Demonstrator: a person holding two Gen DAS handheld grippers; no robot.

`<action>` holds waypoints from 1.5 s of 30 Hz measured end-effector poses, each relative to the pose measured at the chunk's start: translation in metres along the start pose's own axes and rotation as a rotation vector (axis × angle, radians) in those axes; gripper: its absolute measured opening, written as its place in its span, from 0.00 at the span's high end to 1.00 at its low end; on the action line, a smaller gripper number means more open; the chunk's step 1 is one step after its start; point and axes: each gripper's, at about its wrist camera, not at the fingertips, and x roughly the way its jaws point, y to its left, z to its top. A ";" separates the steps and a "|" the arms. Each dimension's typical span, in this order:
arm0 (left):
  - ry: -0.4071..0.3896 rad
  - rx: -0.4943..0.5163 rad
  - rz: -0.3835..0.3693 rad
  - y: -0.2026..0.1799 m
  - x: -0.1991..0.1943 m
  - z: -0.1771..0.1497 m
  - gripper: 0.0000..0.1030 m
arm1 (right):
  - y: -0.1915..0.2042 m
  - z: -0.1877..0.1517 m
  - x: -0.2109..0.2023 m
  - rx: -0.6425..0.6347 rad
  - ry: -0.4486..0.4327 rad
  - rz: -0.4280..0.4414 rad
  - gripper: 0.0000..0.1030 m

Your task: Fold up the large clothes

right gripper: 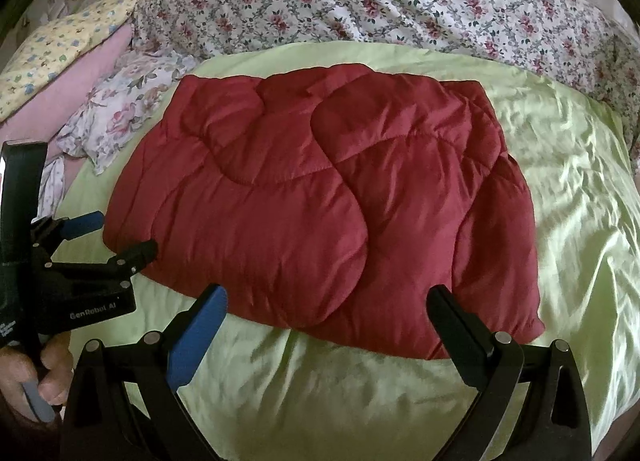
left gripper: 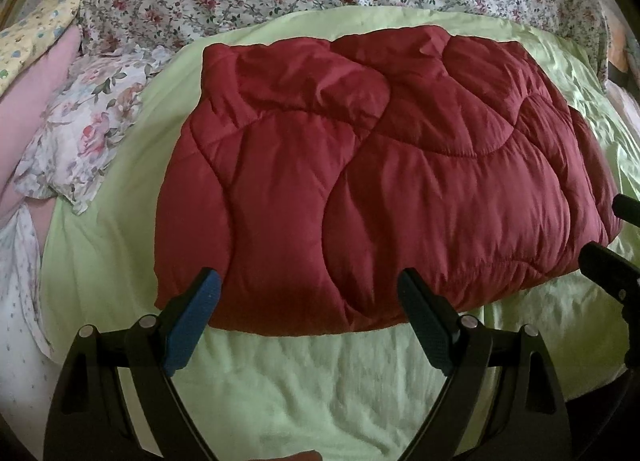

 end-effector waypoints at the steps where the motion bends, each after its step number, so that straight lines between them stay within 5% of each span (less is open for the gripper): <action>1: 0.000 -0.001 -0.001 0.001 0.001 0.002 0.12 | 0.000 0.001 0.001 0.000 0.001 0.001 0.02; 45: -0.005 -0.012 0.003 0.007 0.013 0.027 0.12 | -0.006 0.028 0.020 0.013 0.019 0.007 0.02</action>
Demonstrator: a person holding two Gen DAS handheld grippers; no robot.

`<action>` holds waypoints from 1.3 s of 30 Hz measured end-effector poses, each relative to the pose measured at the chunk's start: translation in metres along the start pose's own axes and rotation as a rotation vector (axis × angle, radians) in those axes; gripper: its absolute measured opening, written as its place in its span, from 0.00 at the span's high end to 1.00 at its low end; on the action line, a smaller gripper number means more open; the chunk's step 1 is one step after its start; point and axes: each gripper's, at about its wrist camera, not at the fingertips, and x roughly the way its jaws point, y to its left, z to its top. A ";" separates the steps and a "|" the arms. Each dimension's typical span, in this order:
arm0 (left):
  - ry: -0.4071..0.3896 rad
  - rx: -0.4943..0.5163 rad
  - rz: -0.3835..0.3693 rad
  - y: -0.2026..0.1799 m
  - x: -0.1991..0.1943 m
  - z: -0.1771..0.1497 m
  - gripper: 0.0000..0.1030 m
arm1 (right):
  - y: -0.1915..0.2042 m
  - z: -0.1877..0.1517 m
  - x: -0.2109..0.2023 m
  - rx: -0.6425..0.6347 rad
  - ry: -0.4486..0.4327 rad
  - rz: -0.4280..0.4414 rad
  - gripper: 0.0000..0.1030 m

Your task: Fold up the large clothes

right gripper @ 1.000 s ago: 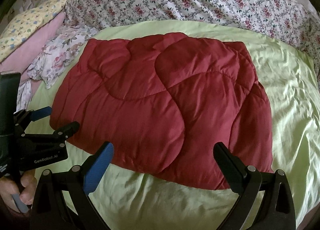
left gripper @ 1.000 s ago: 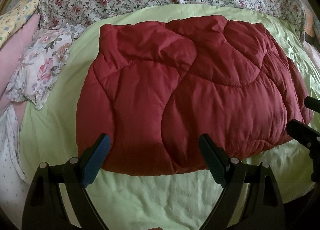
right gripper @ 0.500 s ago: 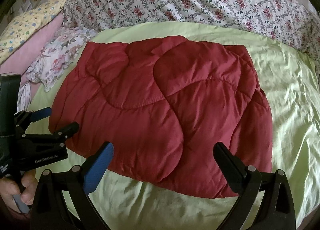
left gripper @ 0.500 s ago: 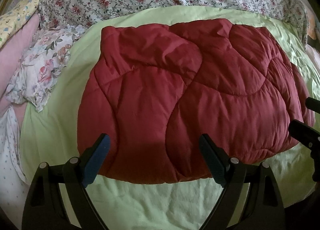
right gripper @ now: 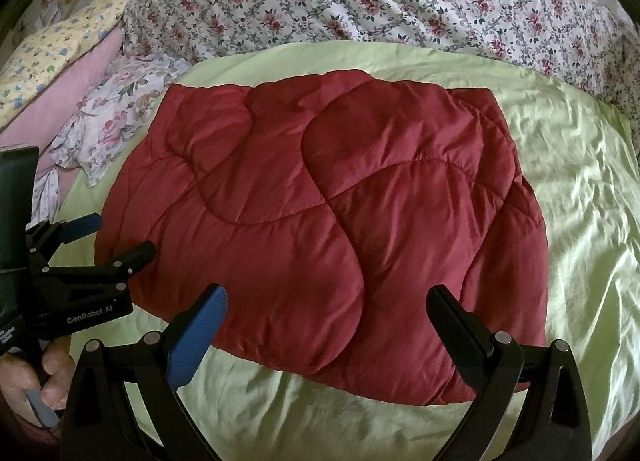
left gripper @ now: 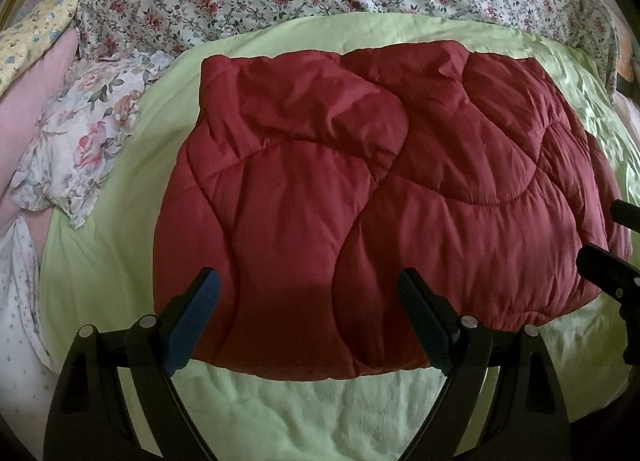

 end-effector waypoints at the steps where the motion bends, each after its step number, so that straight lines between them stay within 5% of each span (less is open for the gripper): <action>1: 0.000 0.001 0.000 0.000 0.000 0.000 0.12 | -0.001 0.000 0.000 0.002 0.000 0.000 0.02; 15: 0.030 -0.028 -0.003 0.009 0.020 0.005 0.12 | -0.029 0.000 0.041 0.079 0.042 -0.034 0.01; 23: 0.032 -0.053 -0.014 0.015 0.045 0.010 0.00 | -0.043 0.008 0.052 0.106 0.002 -0.077 0.00; 39: 0.027 -0.050 -0.017 0.013 0.073 0.028 0.00 | -0.062 0.021 0.071 0.134 -0.029 -0.114 0.00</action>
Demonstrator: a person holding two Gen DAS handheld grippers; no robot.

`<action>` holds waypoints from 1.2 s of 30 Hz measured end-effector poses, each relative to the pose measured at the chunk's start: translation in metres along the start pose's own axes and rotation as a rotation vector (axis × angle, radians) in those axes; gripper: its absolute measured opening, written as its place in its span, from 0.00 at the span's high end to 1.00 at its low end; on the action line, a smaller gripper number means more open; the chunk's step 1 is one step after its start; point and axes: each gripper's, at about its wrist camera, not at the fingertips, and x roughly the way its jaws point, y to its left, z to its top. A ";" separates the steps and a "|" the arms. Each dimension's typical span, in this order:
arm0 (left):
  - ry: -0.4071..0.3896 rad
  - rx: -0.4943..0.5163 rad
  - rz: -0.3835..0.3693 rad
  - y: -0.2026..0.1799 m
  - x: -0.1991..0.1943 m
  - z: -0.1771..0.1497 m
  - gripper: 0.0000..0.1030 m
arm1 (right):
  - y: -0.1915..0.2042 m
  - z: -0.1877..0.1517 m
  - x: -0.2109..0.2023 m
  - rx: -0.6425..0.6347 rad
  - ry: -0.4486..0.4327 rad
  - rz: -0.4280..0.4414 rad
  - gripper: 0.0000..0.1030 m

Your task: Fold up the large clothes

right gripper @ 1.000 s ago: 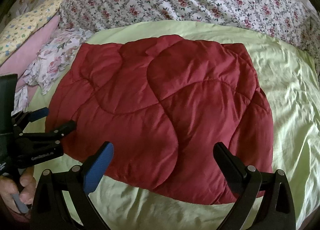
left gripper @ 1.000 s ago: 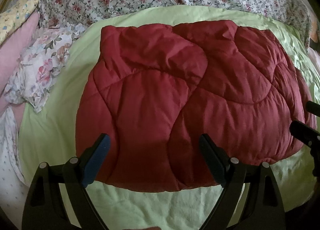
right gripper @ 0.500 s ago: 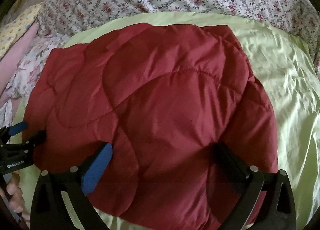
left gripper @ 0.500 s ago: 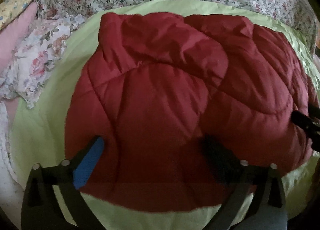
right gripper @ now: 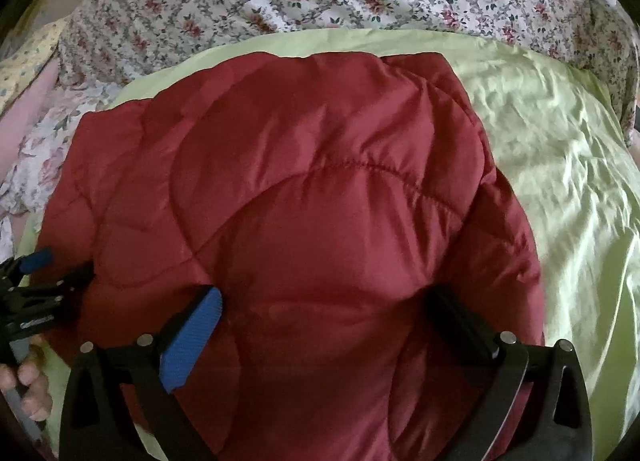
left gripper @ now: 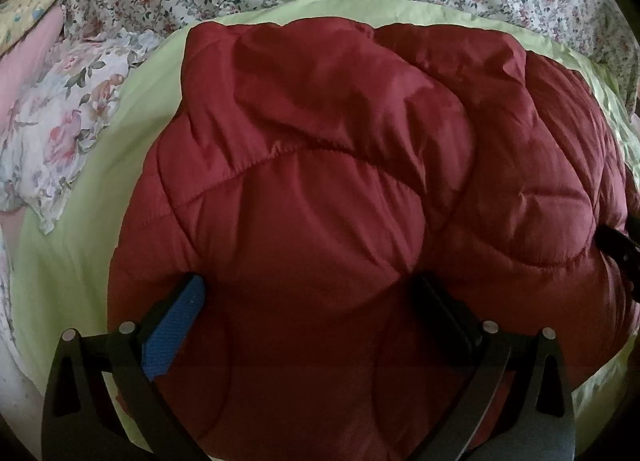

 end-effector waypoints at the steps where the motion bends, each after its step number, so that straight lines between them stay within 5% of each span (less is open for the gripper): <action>1: 0.005 0.000 0.001 0.000 0.000 0.001 0.00 | 0.000 0.001 0.000 0.002 0.000 -0.004 0.00; 22: -0.005 -0.015 -0.007 0.010 -0.064 -0.051 0.00 | 0.033 -0.050 -0.089 -0.069 -0.009 0.113 0.00; 36: -0.088 0.016 -0.026 0.008 -0.107 -0.055 0.00 | 0.049 -0.055 -0.120 -0.094 -0.052 0.132 0.00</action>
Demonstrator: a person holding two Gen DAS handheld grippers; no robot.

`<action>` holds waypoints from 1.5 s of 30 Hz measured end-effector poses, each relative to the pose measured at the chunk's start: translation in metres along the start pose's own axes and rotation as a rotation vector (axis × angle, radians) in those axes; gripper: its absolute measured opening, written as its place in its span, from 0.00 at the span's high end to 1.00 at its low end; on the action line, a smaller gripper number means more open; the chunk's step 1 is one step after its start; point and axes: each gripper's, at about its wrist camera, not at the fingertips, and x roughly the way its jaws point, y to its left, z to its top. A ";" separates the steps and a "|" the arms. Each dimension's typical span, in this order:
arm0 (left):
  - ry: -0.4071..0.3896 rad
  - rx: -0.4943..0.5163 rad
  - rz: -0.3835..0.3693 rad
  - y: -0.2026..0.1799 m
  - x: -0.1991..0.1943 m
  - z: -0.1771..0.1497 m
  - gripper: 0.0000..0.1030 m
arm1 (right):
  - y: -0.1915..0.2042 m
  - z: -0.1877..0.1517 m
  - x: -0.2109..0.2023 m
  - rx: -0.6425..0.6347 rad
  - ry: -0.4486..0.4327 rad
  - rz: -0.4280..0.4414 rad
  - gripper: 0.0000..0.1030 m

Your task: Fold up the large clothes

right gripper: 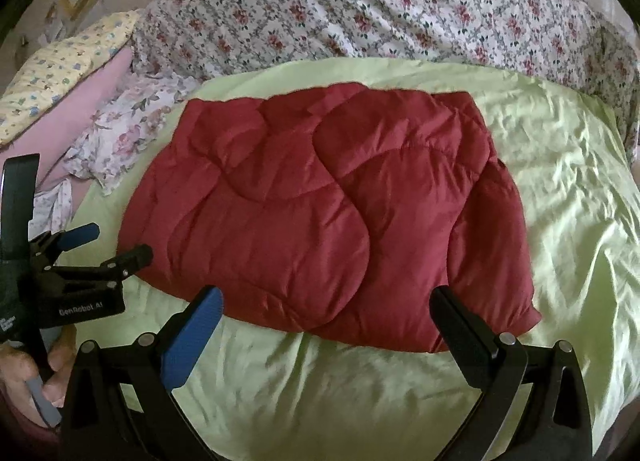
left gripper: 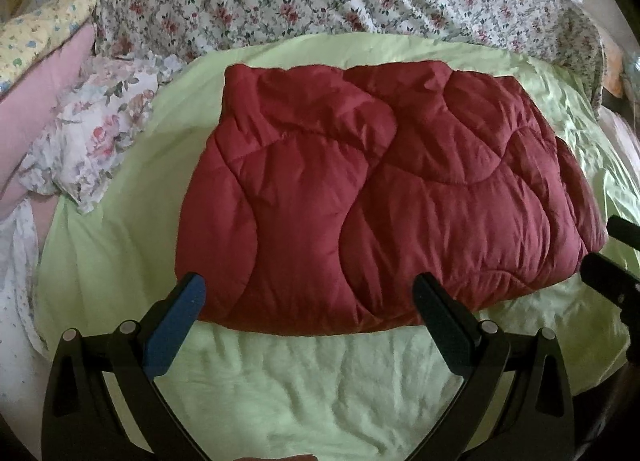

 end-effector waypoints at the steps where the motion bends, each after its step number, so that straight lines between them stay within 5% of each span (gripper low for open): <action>1: -0.003 -0.001 0.000 -0.001 -0.002 0.000 0.00 | 0.001 0.001 -0.002 -0.002 -0.005 0.001 0.00; 45: -0.023 0.000 0.024 0.003 0.004 0.013 0.00 | -0.005 0.016 0.004 -0.004 -0.002 0.016 0.00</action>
